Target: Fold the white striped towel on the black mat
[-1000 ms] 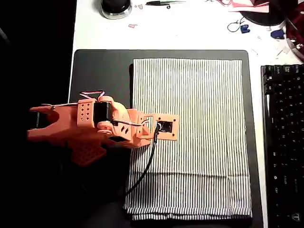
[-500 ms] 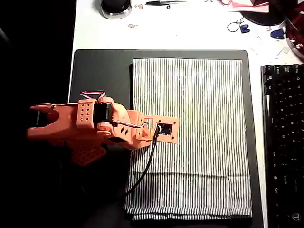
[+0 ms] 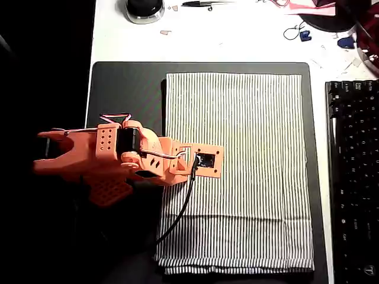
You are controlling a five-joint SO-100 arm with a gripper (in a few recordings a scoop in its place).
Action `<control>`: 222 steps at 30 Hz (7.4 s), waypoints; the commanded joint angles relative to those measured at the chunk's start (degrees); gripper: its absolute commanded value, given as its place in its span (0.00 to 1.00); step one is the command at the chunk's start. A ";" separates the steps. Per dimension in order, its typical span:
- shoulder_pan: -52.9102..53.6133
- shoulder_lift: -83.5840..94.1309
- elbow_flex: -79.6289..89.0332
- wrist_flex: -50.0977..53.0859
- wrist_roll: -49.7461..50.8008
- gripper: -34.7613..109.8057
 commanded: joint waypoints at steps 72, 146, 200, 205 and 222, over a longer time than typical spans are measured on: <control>-26.02 -47.20 -29.27 -17.49 12.57 0.24; -42.10 -126.04 -110.65 -5.10 33.40 0.24; -24.70 -107.93 -112.24 15.03 20.21 0.24; -17.05 -103.18 -114.17 20.83 15.21 0.24; -37.00 -108.28 -95.19 -1.85 28.83 0.41</control>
